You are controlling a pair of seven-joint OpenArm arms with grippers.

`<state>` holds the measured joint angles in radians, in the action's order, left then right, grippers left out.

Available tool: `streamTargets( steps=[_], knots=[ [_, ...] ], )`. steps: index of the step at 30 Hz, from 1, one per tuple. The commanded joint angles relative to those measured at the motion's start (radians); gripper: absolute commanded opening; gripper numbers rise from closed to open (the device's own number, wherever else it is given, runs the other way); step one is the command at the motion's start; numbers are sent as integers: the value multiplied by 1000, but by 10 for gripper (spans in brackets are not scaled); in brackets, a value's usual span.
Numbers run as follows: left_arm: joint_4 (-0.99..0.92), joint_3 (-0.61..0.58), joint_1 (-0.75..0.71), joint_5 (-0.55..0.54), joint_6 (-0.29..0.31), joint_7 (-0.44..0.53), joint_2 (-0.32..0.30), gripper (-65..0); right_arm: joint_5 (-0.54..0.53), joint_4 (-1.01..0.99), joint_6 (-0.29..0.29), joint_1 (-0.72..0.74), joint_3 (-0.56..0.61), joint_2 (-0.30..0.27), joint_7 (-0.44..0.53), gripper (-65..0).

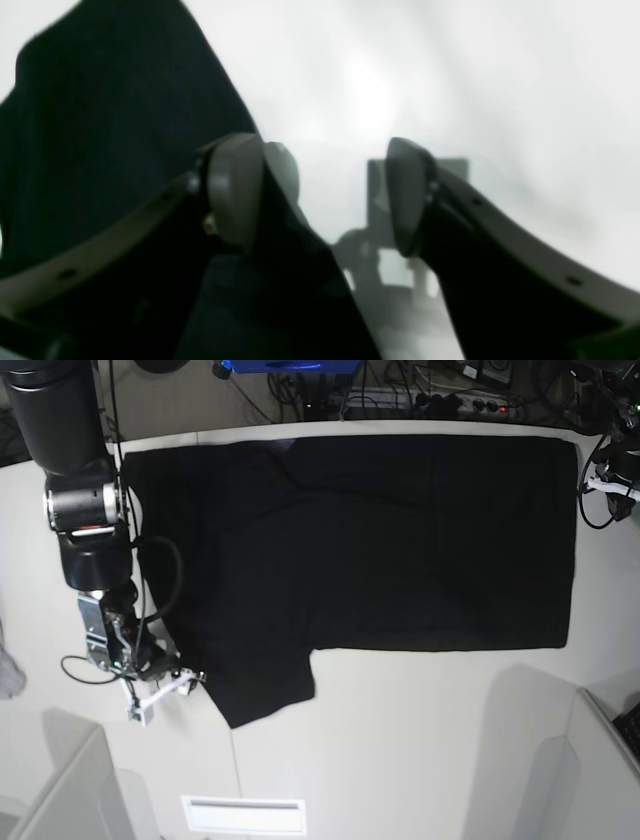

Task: Fold the T-shirt properly
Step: 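Move the right gripper to the sleeve edge and grasp it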

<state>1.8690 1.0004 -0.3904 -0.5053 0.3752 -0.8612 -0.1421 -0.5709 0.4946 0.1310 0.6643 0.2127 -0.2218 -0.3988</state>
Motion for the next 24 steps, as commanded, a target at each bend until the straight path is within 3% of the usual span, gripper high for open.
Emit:
streamTargets(
  steps=[1, 17, 24],
  knots=[
    [14, 7, -2, -11, 5, 23, -17, -650, -7, -1, 5, 24, 0, 8, 1, -267],
    [10, 8, -3, -11, 5, 23, -18, -650, -7, 0, 6, -10, -2, 43, -5, -272],
    [-2, 1, 1, -11, 3, 23, -50, -650, -5, 0, 6, -28, 0, 42, 2, -456]
  ],
)
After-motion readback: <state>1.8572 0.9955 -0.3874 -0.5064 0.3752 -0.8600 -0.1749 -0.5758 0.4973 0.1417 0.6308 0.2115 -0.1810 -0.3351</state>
